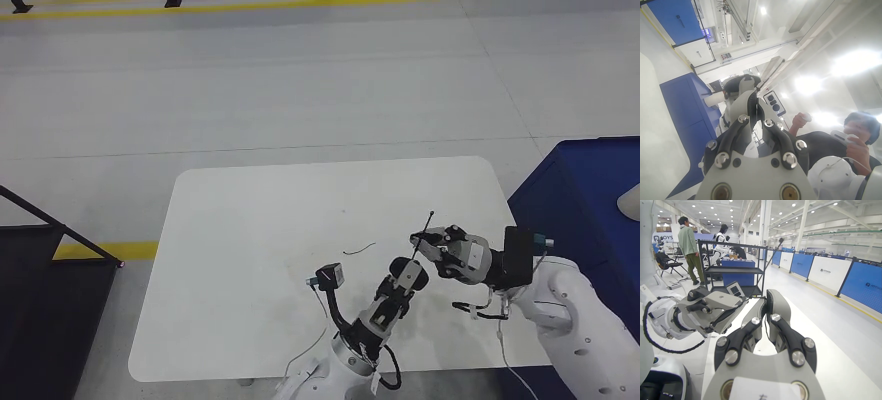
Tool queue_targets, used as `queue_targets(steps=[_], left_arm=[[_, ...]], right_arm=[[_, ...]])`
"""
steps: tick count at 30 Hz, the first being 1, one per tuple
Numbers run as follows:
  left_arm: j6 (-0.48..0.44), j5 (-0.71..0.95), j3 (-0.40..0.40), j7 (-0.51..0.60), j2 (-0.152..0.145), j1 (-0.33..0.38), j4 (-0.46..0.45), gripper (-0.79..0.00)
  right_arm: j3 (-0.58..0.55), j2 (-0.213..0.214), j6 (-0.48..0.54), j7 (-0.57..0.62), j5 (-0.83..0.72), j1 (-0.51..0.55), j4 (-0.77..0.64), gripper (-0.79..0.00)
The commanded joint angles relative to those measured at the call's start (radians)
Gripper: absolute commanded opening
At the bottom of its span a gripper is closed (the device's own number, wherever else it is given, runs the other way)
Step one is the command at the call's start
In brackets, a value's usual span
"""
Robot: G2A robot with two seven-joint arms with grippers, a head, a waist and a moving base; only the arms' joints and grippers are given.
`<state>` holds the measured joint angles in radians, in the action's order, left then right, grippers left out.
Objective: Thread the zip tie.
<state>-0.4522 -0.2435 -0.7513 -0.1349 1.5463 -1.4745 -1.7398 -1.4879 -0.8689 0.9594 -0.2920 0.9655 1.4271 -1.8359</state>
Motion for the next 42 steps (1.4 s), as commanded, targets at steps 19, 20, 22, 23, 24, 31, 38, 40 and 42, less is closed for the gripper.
queue_targets(steps=[19,20,22,23,24,31,38,40,42], left_arm=[[0.118,-0.021,-0.017,0.054,-0.008,-0.010,0.021,-0.785],[0.117,-0.021,-0.018,0.054,-0.008,-0.010,0.020,-0.785],[0.107,-0.024,-0.019,0.049,-0.008,-0.010,0.016,-0.785],[0.099,-0.026,-0.019,0.046,-0.008,-0.011,0.014,0.000],[0.089,-0.023,-0.019,0.041,-0.007,-0.011,0.012,0.000],[0.070,-0.009,-0.062,-0.013,-0.008,-0.007,0.040,0.000],[-0.043,0.117,-0.174,-0.153,-0.005,0.016,0.123,0.000],[-0.107,0.142,-0.186,-0.209,-0.001,0.011,0.123,0.000],[-0.175,0.133,-0.204,-0.268,0.002,0.004,0.115,0.000]], right_arm=[[-0.046,-0.015,-0.037,-0.007,-0.045,0.008,-0.001,-0.785],[-0.043,-0.016,-0.036,-0.003,-0.044,0.009,-0.002,-0.785],[-0.038,-0.018,-0.036,0.003,-0.041,0.008,-0.005,-0.785],[-0.036,-0.019,-0.037,0.006,-0.039,0.007,-0.007,-0.785],[-0.035,-0.020,-0.037,0.008,-0.038,0.007,-0.009,-0.785],[-0.066,-0.024,-0.054,-0.009,-0.029,0.006,-0.054,-0.785],[-0.084,-0.025,-0.059,0.063,-0.115,0.062,-0.207,-0.785],[-0.073,-0.025,-0.079,0.111,-0.154,0.072,-0.246,-0.785],[-0.046,-0.025,-0.096,0.167,-0.191,0.068,-0.293,-0.785]])
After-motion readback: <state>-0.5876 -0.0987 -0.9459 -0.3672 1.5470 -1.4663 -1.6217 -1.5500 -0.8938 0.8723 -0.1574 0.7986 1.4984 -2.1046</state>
